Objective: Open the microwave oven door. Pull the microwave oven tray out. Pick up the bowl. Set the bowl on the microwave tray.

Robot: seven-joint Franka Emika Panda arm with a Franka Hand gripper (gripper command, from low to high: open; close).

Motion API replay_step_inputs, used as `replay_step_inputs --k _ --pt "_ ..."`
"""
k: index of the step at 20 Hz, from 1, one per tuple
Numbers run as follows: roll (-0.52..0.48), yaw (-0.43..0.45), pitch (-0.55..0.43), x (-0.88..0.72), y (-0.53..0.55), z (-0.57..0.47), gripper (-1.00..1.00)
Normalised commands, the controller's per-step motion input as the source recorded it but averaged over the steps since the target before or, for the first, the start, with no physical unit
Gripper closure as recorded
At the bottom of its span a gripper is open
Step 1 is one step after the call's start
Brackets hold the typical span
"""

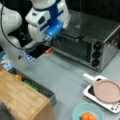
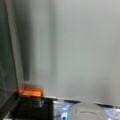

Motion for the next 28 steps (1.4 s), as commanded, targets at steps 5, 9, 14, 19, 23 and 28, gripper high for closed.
replay_step_inputs --k 5,9,14,19,23,28 --pt "0.210 -0.090 0.152 0.04 0.38 0.12 -1.00" --pt "0.143 -0.091 0.159 0.01 0.32 0.09 -1.00" --pt "0.102 -0.095 0.162 -0.03 0.48 0.13 -1.00" --pt "0.038 -0.077 0.142 -0.06 0.51 0.14 -1.00" --pt "0.059 -0.108 0.115 -0.06 0.51 0.13 -1.00" --pt "0.084 -0.143 0.058 -0.01 0.51 0.00 -1.00"
